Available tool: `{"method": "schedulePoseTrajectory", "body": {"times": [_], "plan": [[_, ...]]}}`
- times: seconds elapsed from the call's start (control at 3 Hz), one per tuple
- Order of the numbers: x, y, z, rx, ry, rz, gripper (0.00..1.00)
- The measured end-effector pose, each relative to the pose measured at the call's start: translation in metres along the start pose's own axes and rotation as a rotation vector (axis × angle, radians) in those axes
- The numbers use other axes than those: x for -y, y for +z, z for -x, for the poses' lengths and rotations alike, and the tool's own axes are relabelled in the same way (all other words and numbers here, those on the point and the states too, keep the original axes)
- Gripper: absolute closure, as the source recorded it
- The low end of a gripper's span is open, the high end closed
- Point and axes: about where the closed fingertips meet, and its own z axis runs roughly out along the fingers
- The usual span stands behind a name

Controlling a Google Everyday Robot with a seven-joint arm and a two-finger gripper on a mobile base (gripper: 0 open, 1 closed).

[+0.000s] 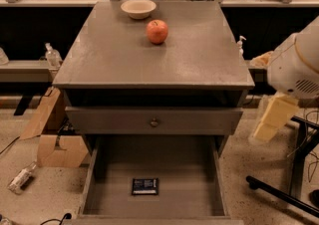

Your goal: Pick rxbar blueberry from middle drawer and place on counter

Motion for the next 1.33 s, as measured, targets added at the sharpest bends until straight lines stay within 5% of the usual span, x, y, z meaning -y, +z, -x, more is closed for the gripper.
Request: {"method": "schedulePoseTrajectory", "body": {"times": [0.33, 1.33], "plan": [[-0.024, 0.066, -0.006, 0.110, -0.017, 0.035, 0.00], [-0.060, 0.246, 0.016, 0.333, -0.001, -0.033, 0.00]]}}
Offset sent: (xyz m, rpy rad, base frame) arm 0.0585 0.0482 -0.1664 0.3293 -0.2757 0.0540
